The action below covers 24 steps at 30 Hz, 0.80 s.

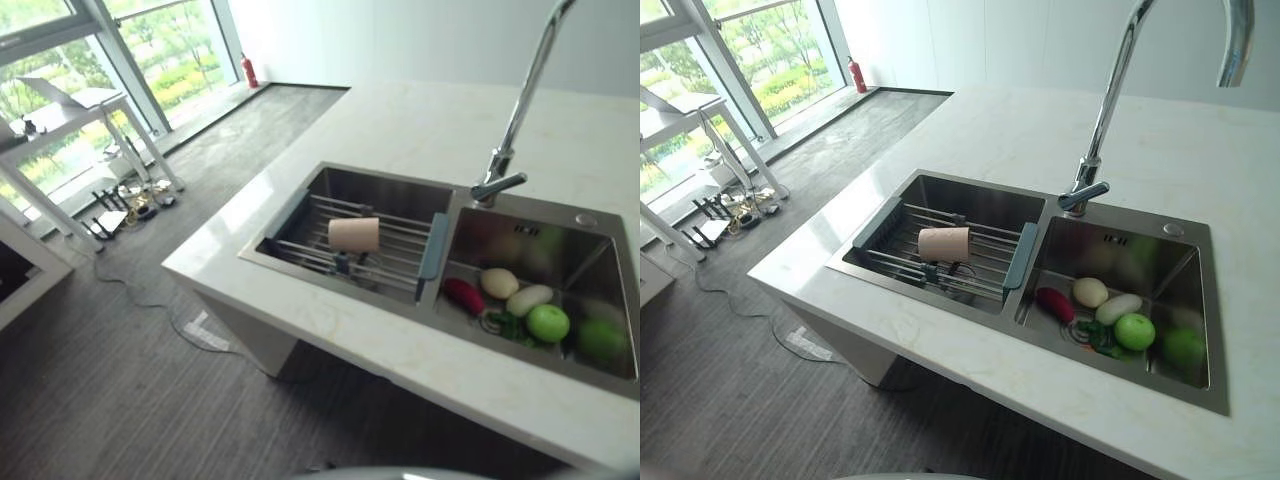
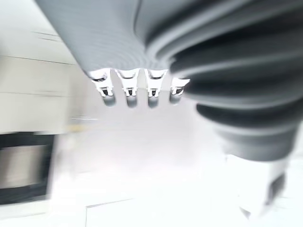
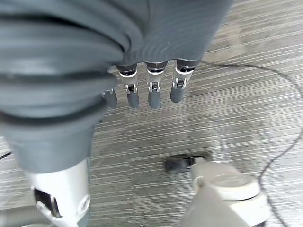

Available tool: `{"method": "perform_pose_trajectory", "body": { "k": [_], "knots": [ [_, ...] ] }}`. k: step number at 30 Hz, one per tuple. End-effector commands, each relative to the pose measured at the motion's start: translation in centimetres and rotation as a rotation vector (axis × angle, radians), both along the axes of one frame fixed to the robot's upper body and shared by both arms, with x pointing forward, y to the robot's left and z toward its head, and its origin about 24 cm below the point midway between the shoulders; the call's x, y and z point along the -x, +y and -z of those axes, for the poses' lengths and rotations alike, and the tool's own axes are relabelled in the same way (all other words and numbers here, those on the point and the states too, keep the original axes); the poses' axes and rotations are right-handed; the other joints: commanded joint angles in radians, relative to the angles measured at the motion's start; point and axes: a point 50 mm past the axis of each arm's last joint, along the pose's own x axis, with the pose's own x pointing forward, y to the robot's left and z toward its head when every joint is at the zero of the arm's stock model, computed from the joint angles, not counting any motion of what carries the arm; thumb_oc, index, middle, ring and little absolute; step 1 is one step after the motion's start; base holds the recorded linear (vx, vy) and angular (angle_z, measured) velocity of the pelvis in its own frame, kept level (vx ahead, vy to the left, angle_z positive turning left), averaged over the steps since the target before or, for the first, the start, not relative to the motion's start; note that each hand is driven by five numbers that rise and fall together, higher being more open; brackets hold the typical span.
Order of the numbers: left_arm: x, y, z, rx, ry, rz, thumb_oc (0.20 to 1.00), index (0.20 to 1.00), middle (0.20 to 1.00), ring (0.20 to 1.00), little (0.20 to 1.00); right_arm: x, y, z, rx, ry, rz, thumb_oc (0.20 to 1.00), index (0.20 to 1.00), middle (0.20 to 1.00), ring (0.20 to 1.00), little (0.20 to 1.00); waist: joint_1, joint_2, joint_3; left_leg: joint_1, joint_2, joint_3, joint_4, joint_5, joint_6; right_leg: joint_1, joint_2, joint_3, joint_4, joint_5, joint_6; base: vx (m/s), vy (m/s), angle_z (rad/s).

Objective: Place the dishes in the dishwasher.

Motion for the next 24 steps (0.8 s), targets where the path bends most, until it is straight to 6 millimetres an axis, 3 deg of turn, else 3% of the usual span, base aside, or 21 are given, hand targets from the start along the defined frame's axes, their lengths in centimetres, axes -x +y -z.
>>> {"method": "perform_pose_trajectory", "body": {
  "k": [1,4,5,6,8,10,16,19,24],
  "knots": [
    [-2.7,-0.9,-4.5,-0.176,0.075,0.154,1.0,1.0,1.0,1.0,1.0,-3.1,0.5,0.3,-0.026,-0.088,0.001,1.0,1.0,1.0,1.0,1.0,-0.015,0.006,0.04,0.004,0.002,-0.028,0.007,-0.066,-0.007,-0.029,-0.037,-0.038,0.109,-0.059,0.072,0.03,-0.001,-0.01],
    [-6.3,-3.3,-7.7,-0.318,0.173,0.339,1.0,1.0,1.0,1.0,1.0,-3.1,0.8,0.4,-0.037,-0.091,-0.012,1.0,1.0,1.0,1.0,1.0,-0.027,0.008,0.035,0.01,-0.001,-0.011,0.007,-0.072,-0.003,-0.034,-0.037,-0.031,0.116,-0.062,0.075,0.06,-0.021,-0.06],
    [-8.6,-5.2,-9.0,-0.376,0.23,0.438,1.0,1.0,1.0,1.0,1.0,-3.2,0.9,0.5,-0.047,-0.09,-0.022,1.0,1.0,1.0,1.0,1.0,-0.038,0.006,0.032,0.014,-0.001,0.003,0.007,-0.076,-0.001,-0.037,-0.037,-0.03,0.119,-0.062,0.077,0.05,-0.028,-0.1],
    [-8.9,-5.4,-9.0,-0.381,0.238,0.449,1.0,1.0,1.0,1.0,1.0,-3.1,0.9,0.5,-0.048,-0.09,-0.02,1.0,1.0,1.0,1.0,1.0,-0.036,0.006,0.031,0.014,-0.002,0.005,0.007,-0.077,-0.001,-0.038,-0.037,-0.029,0.12,-0.062,0.077,0.07,-0.036,-0.12],
    [-11.4,-7.7,-9.5,-0.438,0.305,0.568,1.0,1.0,1.0,1.0,1.0,-3.0,1.2,0.6,-0.059,-0.087,-0.028,1.0,1.0,1.0,1.0,1.0,-0.045,0.003,0.029,0.019,-0.003,0.018,0.007,-0.082,0.004,-0.047,-0.037,-0.021,0.128,-0.064,0.079,0.07,-0.036,-0.07],
    [-13.6,-9.9,-9.2,-0.488,0.394,0.668,1.0,1.0,1.0,1.0,1.0,-2.9,1.6,0.7,-0.072,-0.085,-0.033,1.0,1.0,1.0,1.0,1.0,-0.054,-0.002,0.029,0.025,-0.005,0.034,0.007,-0.089,0.011,-0.058,-0.038,-0.014,0.139,-0.063,0.083,0.08,-0.047,-0.08],
    [-17.3,-14.1,-7.1,-0.595,0.569,0.801,1.0,1.0,1.0,1.0,1.0,-2.9,2.4,1.0,-0.087,-0.081,-0.032,1.0,1.0,1.0,1.0,1.0,-0.087,-0.012,0.047,0.023,-0.01,0.068,0.019,-0.099,0.027,-0.099,-0.044,0.014,0.162,-0.051,0.092,0.08,-0.033,-0.23],
    [-18.2,-14.5,-5.6,-0.583,0.641,0.827,1.0,1.0,1.0,1.0,1.0,-3.0,2.4,0.9,-0.08,-0.092,-0.049,1.0,1.0,1.0,1.0,1.0,-0.11,-0.013,0.072,0.008,-0.015,0.089,0.026,-0.099,0.034,-0.134,-0.051,0.029,0.174,-0.039,0.098,0.03,0.007,-0.24],
    [-19.0,-15.1,-5.0,-0.622,0.679,0.838,1.0,1.0,1.0,1.0,1.0,-3.1,1.5,0.4,-0.055,-0.098,-0.055,1.0,1.0,1.0,1.0,1.0,-0.13,-0.015,0.108,-0.039,-0.016,0.114,0.066,-0.109,0.038,-0.186,-0.06,0.043,0.186,-0.031,0.099,-0.02,0.051,-0.19]
  ]
}}
